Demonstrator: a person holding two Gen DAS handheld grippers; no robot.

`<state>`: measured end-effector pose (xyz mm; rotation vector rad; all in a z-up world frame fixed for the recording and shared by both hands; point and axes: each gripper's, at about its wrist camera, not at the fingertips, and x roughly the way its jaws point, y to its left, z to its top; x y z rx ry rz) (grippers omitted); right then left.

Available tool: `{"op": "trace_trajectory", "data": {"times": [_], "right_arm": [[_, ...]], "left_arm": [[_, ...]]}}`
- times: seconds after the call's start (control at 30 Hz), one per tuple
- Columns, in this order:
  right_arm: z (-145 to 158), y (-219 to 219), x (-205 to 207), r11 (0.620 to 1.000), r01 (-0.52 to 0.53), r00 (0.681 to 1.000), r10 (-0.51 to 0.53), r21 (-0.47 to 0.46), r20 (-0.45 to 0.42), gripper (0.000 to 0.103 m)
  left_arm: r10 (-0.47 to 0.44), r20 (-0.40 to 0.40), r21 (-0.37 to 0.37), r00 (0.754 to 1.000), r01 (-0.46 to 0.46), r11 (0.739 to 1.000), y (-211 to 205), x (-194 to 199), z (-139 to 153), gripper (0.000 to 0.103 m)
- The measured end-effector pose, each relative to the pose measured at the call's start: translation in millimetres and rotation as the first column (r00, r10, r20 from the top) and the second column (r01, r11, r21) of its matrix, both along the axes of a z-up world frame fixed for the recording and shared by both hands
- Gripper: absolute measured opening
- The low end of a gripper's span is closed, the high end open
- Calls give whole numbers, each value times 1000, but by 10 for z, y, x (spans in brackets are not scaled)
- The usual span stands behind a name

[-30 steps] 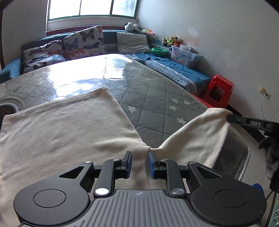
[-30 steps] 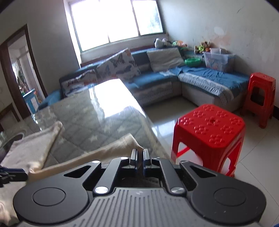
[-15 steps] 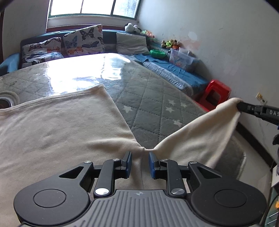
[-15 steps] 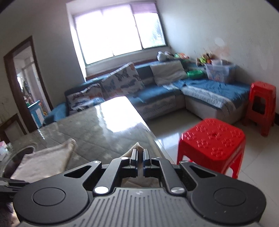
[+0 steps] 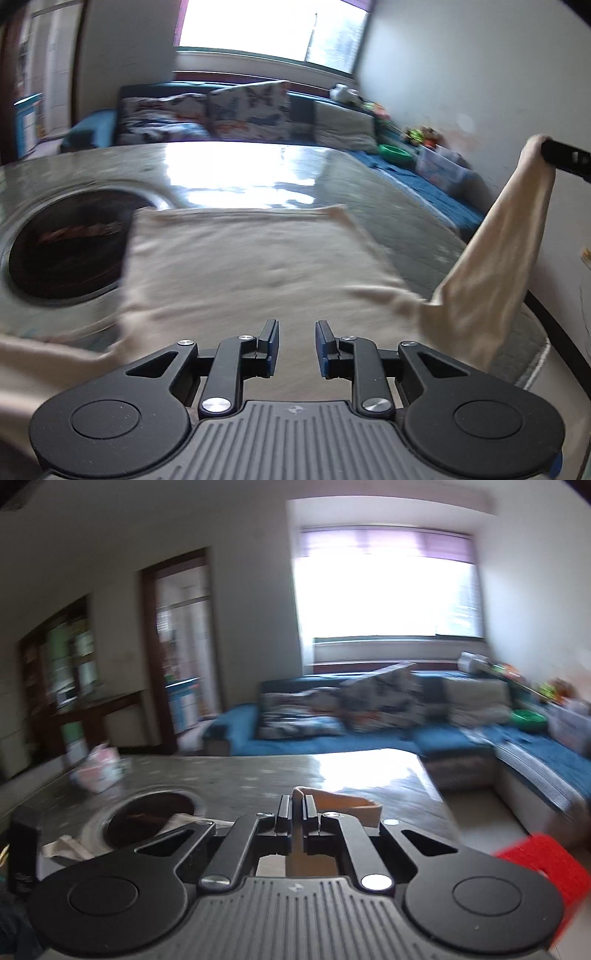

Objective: Fold clothes
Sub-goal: 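Fold the held sleeve over the sweatshirt body with the right gripper and release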

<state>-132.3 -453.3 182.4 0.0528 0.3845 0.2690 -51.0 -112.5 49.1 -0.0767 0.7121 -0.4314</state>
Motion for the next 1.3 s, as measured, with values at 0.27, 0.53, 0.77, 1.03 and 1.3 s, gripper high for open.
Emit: {"op": "trace_trajectory", "data": {"times": [0.27,0.53,0.77,1.03,1.3], "right_arm": [[-152,1038,227,956,-290,955,285,-53,-76,4],[-513,1433,137,910,-410,896,392,-52,-208,15],[-755,867,62,952,-283,921,235,-119,-311,20],[-1123,461,-16,978,-195,906,150,-76,-395,20],[-995,394,144,979,-189,930,154,-73,-334,21]], "left_arm": [[144,-26,-19,989,-144,989,659,-181,-116,26],[183,-24,-16,983,-184,983,903,-291,-125,28],[104,16,-27,994,-103,994,712,-351,-28,28],[30,4,49,1000,-30,998,400,-297,-155,28],[17,-5,71,1000,-17,997,365,-313,-224,18]]}}
